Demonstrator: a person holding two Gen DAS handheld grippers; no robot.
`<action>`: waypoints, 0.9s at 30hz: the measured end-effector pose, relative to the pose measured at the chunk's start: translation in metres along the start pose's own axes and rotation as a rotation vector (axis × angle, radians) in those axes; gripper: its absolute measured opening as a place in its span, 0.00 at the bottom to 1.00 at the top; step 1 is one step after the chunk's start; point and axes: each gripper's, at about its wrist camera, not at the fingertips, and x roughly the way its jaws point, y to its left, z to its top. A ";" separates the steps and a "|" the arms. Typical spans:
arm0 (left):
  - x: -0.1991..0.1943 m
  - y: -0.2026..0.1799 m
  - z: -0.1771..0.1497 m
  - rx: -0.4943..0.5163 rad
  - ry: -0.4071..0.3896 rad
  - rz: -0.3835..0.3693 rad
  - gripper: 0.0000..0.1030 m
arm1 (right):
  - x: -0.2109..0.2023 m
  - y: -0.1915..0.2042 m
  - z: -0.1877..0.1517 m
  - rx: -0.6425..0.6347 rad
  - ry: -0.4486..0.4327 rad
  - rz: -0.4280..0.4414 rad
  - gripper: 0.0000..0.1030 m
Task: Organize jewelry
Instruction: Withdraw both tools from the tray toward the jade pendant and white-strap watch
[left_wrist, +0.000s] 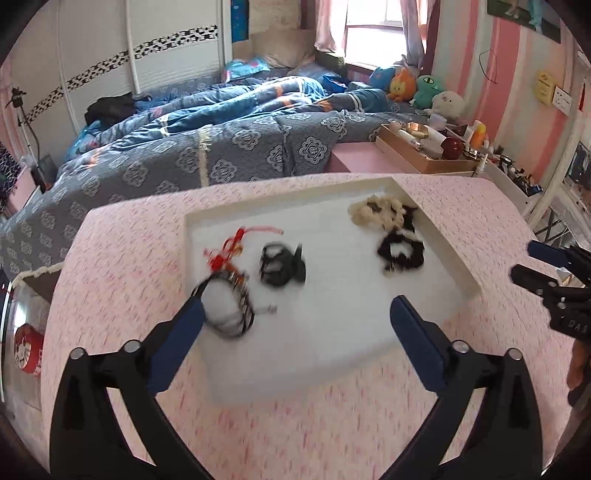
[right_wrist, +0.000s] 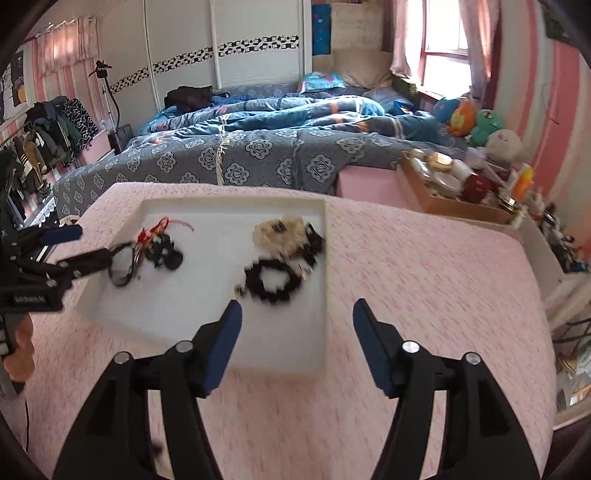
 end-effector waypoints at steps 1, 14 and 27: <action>-0.004 0.000 -0.007 -0.004 0.005 -0.001 0.97 | -0.008 -0.003 -0.008 -0.002 -0.001 -0.008 0.63; -0.021 -0.006 -0.111 -0.027 0.107 0.095 0.97 | -0.067 -0.033 -0.125 0.038 0.061 -0.020 0.69; -0.038 -0.020 -0.143 -0.052 0.127 0.002 0.97 | -0.074 -0.017 -0.164 0.012 0.069 -0.030 0.79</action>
